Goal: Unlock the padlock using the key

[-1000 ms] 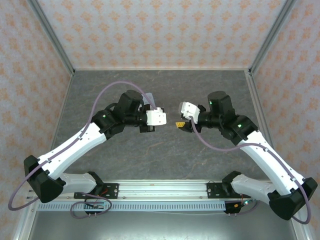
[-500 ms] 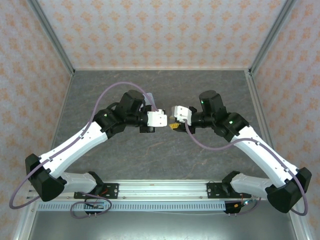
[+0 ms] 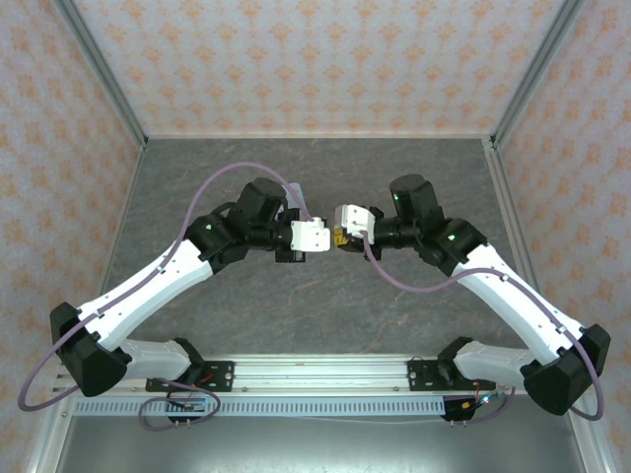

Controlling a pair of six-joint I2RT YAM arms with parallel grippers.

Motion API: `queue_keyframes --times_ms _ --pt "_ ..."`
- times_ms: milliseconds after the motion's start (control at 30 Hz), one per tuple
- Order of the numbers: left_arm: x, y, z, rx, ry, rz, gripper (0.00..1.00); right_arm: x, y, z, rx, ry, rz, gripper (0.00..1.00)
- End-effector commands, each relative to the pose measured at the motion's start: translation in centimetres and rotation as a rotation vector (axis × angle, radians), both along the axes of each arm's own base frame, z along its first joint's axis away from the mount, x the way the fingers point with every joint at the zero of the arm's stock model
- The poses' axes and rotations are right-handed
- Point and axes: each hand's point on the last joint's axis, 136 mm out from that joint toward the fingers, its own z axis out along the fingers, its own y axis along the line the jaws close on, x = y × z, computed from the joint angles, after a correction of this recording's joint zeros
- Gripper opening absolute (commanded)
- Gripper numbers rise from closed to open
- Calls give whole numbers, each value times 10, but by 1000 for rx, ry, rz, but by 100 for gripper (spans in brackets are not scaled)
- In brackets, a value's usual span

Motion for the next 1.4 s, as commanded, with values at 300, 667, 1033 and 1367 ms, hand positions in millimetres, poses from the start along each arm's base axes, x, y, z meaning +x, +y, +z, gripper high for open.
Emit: queue_keyframes --times_ms 300,667,1033,1367 --pt "-2 -2 9 0 -11 -15 0 -3 6 11 30 -10 35 14" --pt "-3 -2 10 -2 -9 -16 0 -4 8 7 27 18 44 8" --pt "-5 1 19 -65 4 28 14 -2 2 13 82 51 -35 0" --pt "5 29 50 -459 89 283 48 29 -28 58 483 147 -191 0"
